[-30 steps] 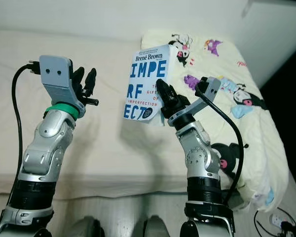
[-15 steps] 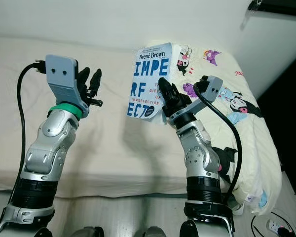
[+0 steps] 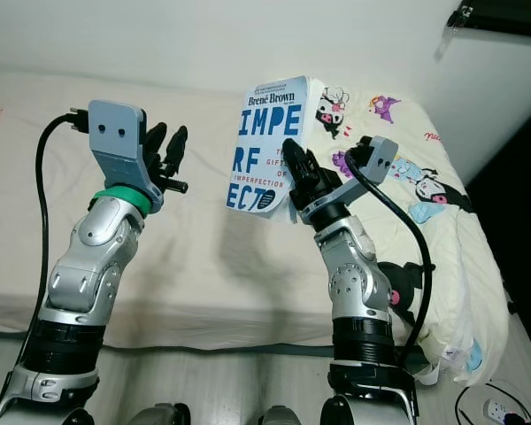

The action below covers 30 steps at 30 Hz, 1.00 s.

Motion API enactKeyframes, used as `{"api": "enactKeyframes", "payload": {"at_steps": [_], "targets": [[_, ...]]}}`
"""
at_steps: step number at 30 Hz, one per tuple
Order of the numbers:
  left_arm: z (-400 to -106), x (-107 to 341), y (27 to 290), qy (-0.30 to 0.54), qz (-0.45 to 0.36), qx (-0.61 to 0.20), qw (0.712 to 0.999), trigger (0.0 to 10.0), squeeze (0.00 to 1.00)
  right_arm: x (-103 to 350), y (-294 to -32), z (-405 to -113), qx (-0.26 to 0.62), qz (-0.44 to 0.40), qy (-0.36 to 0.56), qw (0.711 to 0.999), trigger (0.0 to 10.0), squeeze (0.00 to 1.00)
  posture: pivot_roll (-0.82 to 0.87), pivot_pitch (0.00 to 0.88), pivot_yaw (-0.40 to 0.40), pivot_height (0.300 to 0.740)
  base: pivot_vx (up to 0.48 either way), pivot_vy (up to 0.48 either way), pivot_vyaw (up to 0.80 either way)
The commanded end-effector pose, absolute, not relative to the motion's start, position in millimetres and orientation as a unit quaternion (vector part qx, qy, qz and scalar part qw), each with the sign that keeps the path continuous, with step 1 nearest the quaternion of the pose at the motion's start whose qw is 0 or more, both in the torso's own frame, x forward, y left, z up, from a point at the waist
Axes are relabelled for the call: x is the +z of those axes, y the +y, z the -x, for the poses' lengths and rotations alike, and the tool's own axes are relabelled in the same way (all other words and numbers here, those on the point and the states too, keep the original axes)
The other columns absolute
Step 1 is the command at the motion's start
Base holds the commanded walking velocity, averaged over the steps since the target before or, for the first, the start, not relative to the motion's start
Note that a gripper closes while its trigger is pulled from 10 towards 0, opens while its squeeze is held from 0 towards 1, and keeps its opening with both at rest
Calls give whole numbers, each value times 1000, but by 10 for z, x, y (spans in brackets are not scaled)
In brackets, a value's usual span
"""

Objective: Clean up the room

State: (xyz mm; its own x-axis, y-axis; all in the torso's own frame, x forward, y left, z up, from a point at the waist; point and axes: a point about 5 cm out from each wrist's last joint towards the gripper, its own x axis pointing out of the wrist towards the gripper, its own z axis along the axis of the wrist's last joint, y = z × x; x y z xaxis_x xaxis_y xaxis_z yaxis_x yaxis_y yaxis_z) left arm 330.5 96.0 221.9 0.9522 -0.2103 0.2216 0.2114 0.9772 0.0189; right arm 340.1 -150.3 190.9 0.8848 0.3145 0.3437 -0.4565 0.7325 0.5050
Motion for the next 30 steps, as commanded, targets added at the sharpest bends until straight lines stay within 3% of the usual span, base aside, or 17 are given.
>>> {"api": "enactKeyframes", "payload": {"at_steps": [1,17,30], "targets": [[-3315,2197,937,-105,-1,-113,988,10000,0,1934,-1513,-3386,205,-298,-131,923,10000,0,-31,31,6,718,0,480,0],[-3313,2202,935,-108,1,-112,988,10000,0,1924,-1509,-3384,204,-298,-130,923,10000,0,-31,35,9,718,0,473,0],[-3310,2199,924,-108,0,-115,987,10000,0,1915,-1501,-3386,204,-299,-130,923,10000,0,-31,34,14,718,0,338,0]]}}
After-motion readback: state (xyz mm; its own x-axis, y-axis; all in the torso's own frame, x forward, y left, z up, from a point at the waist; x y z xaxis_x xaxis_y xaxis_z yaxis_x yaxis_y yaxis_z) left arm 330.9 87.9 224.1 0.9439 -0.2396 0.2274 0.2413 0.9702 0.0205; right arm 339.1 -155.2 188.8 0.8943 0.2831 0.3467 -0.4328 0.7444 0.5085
